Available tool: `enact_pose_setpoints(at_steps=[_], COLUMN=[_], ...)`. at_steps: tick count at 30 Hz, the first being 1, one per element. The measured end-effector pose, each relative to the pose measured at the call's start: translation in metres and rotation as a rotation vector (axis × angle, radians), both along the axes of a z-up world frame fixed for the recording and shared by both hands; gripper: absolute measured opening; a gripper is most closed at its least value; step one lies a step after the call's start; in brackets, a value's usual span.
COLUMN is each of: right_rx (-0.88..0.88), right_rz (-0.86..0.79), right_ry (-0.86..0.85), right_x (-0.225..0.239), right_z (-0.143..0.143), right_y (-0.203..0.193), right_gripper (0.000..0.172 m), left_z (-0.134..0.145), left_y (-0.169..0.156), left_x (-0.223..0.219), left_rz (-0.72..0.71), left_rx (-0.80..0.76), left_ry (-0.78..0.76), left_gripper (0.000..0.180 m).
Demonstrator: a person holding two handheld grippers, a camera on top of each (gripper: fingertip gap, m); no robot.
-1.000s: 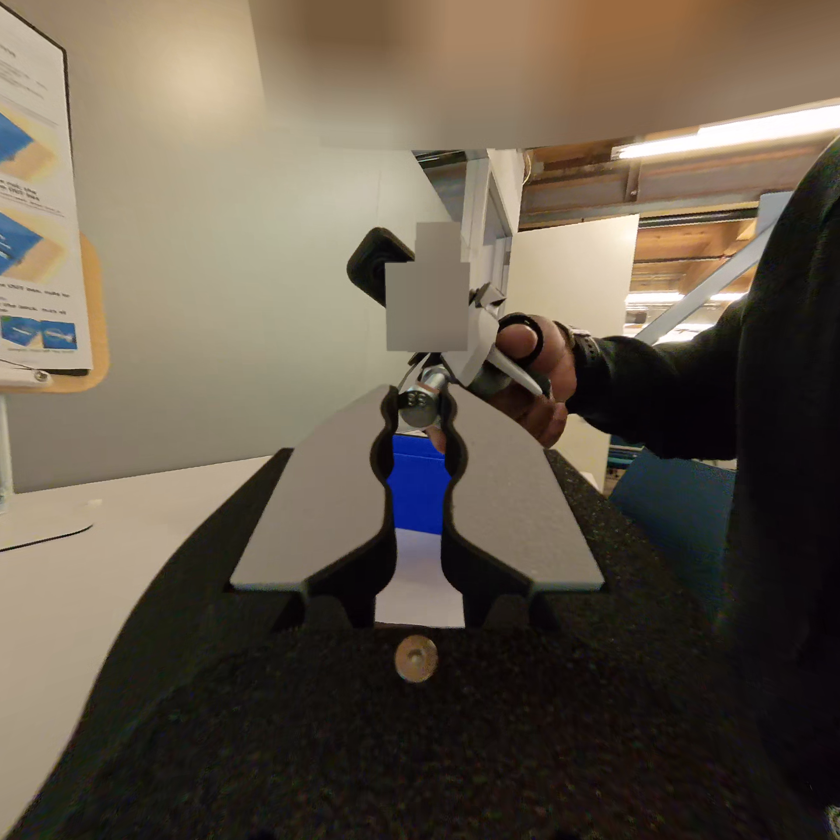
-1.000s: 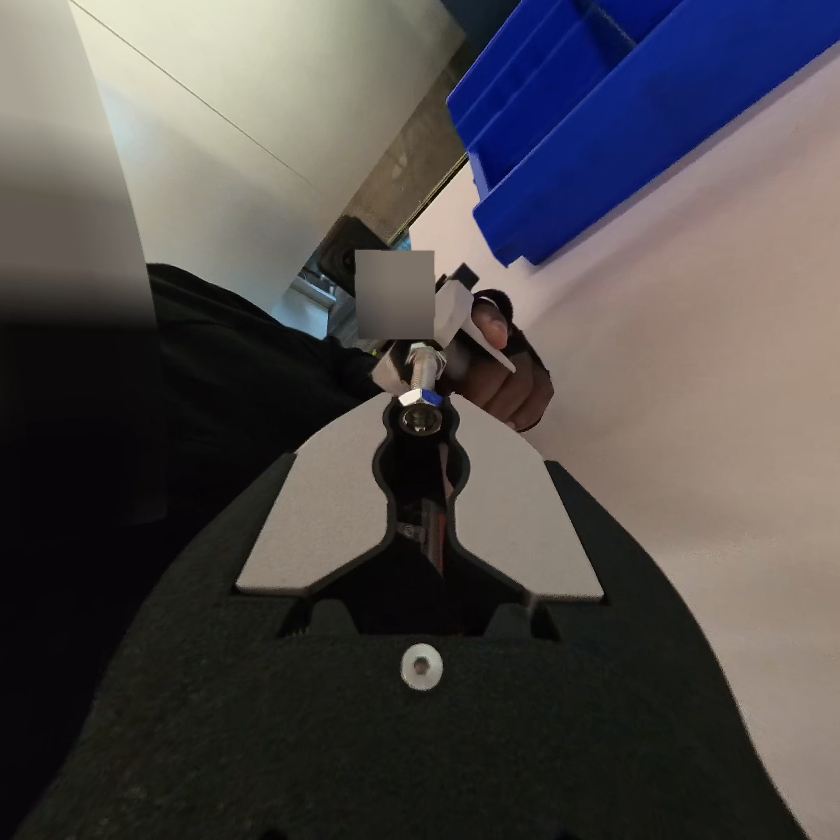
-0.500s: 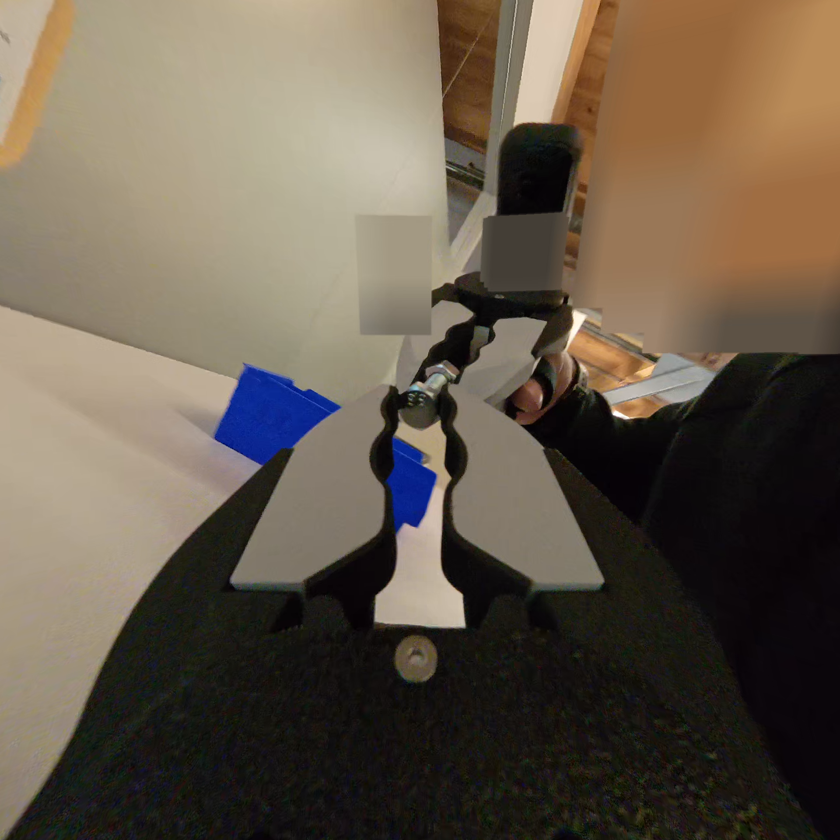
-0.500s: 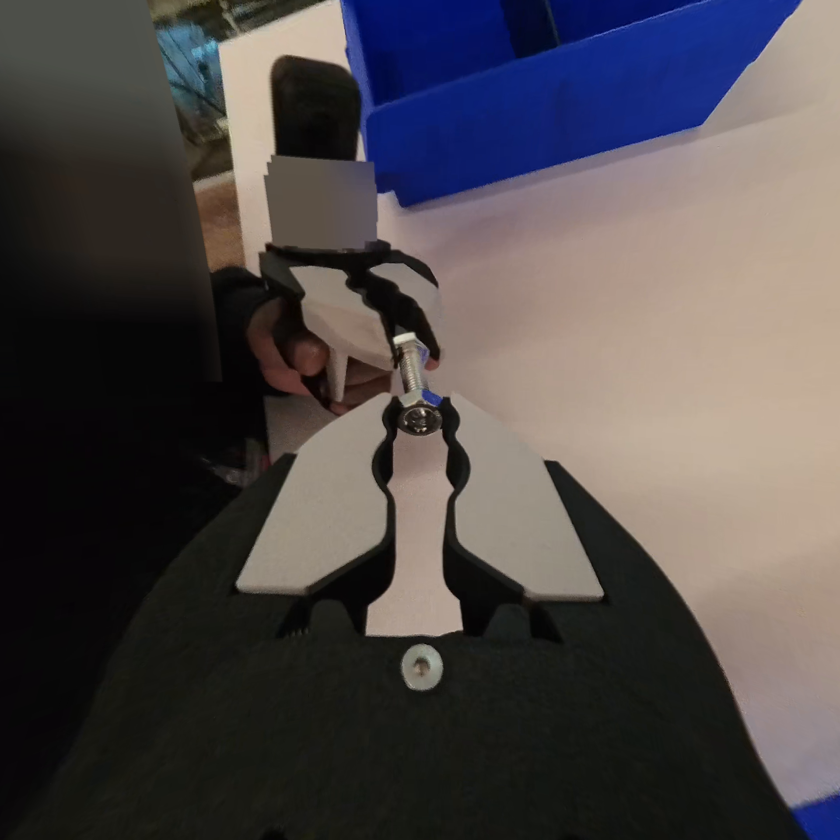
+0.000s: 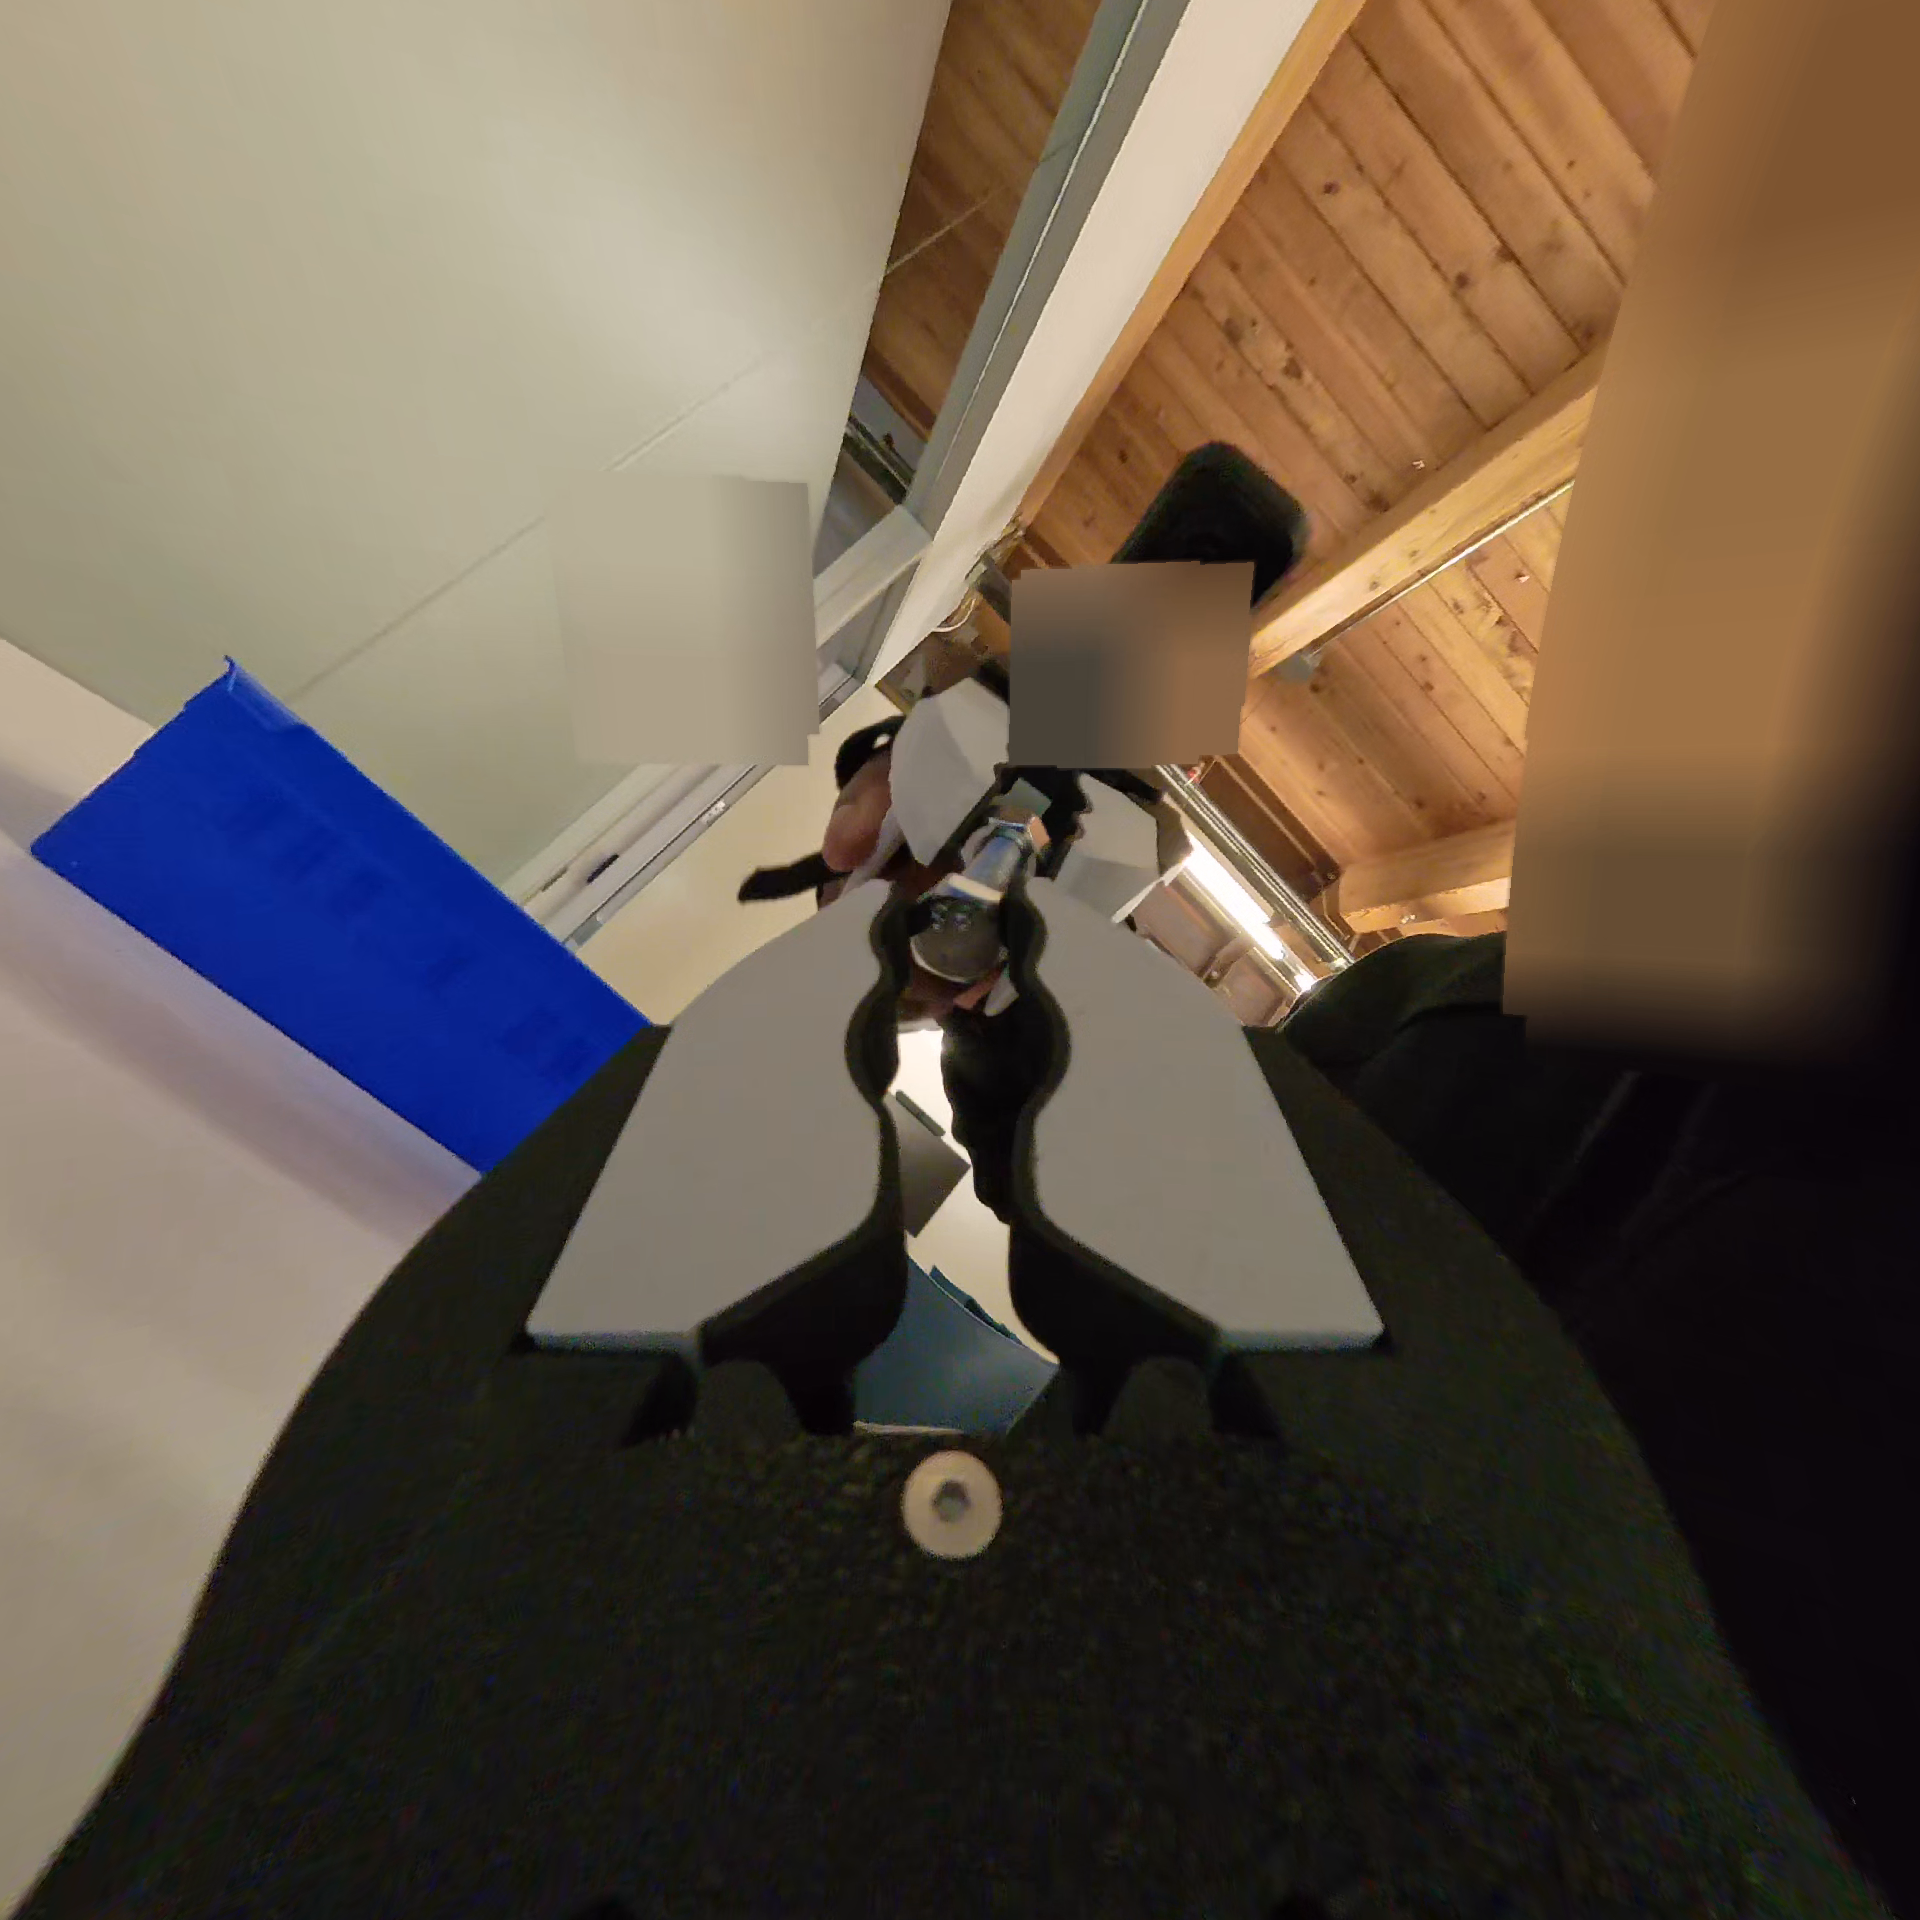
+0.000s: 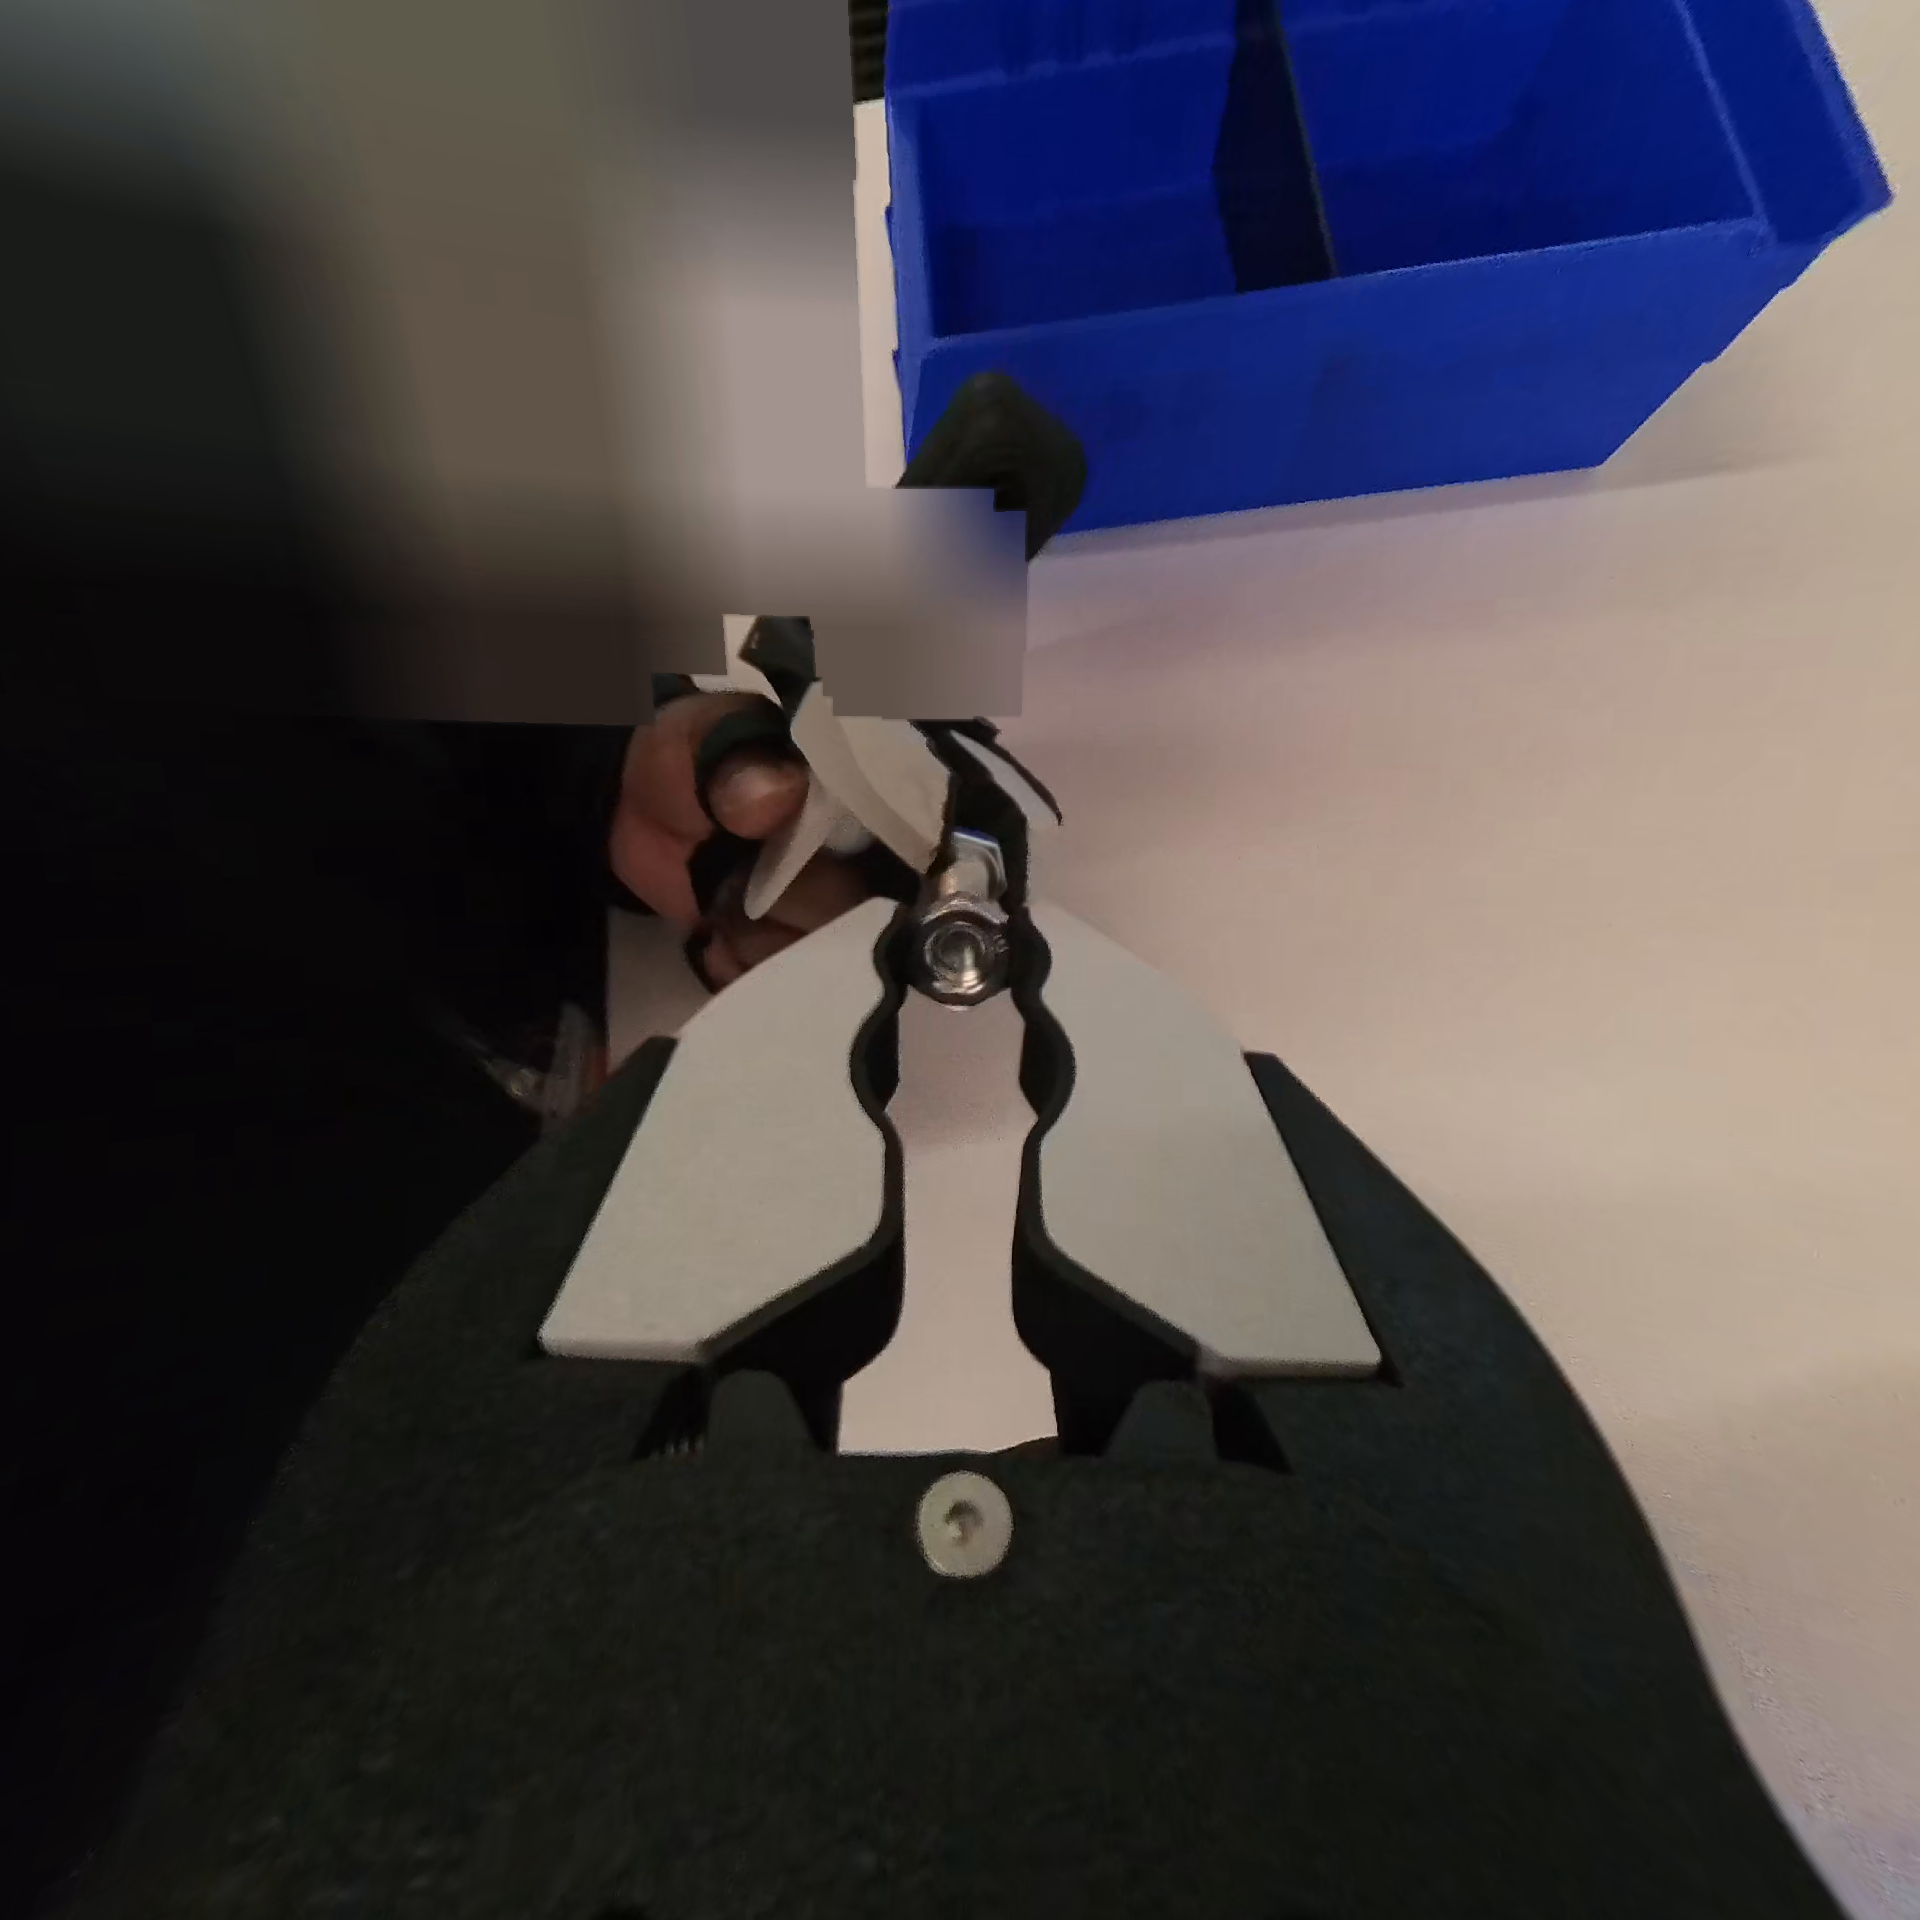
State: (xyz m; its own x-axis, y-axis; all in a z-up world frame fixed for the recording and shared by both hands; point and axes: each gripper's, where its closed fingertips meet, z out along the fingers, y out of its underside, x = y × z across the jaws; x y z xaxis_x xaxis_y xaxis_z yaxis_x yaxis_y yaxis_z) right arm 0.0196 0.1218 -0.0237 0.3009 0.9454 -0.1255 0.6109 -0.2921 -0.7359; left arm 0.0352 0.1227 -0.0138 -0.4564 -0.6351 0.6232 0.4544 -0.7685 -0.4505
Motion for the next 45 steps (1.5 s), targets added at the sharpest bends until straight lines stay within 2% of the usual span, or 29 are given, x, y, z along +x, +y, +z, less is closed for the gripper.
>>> enact_pose_setpoints(at_steps=[5,13,18,24,28,32,37,45], right_rx=[-0.161,-0.143,-0.2,-0.433,-0.515,-0.448,-0.297,-0.049], right_rz=[-0.059,-0.163,-0.236,-0.312,-0.316,-0.29,-0.252,-0.205], right_ry=[0.178,0.387,0.434,0.532,0.575,0.536,0.444,0.269], right_x=[-0.007,-0.012,-0.01,-0.006,-0.005,-0.004,-0.003,0.001], right_z=[0.007,0.02,0.018,0.018,0.022,0.02,0.013,-0.003], right_y=[-0.008,0.001,0.004,-0.001,-0.005,-0.008,-0.009,-0.003], right_gripper=[0.018,0.018,0.018,0.018,0.018,0.018,0.018,0.018], left_z=[0.01,0.016,0.013,0.015,0.016,0.015,0.012,0.004], left_y=[-0.002,0.002,0.005,0.002,-0.002,-0.005,-0.006,-0.003], left_x=[-0.008,-0.01,-0.01,-0.01,-0.007,-0.007,-0.006,-0.003], left_rz=[0.109,0.294,0.402,0.597,0.65,0.636,0.545,0.346], left_rx=[0.105,0.178,0.267,0.52,0.598,0.61,0.579,0.399], left_ry=[-0.064,-0.03,0.067,0.235,0.277,0.273,0.265,0.222], left_gripper=[0.017,0.017,0.017,0.017,0.017,0.017,0.017,0.017])
